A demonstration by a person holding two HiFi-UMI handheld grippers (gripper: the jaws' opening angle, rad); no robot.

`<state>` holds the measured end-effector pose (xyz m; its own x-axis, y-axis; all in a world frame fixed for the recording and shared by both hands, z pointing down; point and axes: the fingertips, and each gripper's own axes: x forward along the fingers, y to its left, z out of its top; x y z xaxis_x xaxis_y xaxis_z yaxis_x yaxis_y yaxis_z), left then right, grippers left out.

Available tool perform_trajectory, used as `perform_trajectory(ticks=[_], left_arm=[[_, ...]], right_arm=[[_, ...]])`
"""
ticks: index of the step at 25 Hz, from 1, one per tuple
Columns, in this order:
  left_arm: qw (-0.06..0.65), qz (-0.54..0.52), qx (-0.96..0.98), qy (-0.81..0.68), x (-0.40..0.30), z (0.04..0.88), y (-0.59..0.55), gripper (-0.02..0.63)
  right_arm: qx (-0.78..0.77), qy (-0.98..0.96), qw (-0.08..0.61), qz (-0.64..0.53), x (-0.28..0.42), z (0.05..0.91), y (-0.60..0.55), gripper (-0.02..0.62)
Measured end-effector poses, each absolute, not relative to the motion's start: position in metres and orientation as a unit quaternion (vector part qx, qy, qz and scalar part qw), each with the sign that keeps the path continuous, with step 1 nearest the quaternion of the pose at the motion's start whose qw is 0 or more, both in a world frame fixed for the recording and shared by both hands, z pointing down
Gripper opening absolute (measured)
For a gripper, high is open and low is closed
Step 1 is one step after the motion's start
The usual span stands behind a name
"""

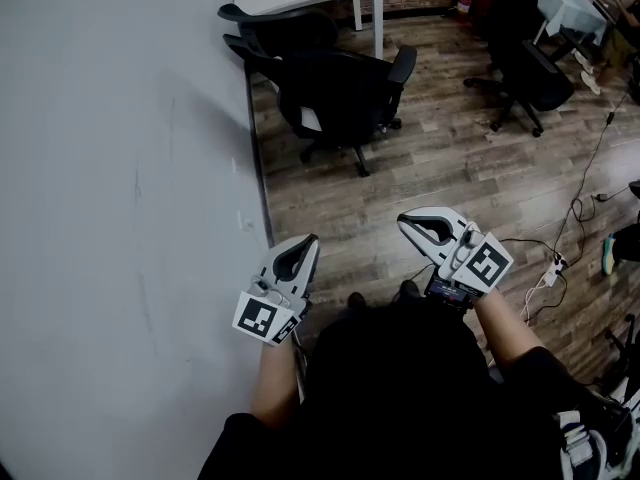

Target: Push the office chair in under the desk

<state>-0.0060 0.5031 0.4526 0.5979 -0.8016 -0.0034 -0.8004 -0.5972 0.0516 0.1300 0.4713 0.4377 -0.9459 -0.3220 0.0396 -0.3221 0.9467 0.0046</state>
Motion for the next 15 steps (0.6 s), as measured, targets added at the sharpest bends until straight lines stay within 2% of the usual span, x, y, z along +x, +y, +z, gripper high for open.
perform_trajectory(ticks=[4, 15], left_arm=[[0.023, -0.018, 0.895, -0.446, -0.023, 0.454, 0.511, 0.015], [0.042, -0.032, 0.907, -0.419, -0.069, 0.470, 0.525, 0.015]], right_arm=[[0.179, -0.983, 0.045, 0.010, 0.120, 0.451, 0.481, 0.006], [0.216, -0.975, 0.057, 0.011, 0.079, 0.457, 0.513, 0.006]])
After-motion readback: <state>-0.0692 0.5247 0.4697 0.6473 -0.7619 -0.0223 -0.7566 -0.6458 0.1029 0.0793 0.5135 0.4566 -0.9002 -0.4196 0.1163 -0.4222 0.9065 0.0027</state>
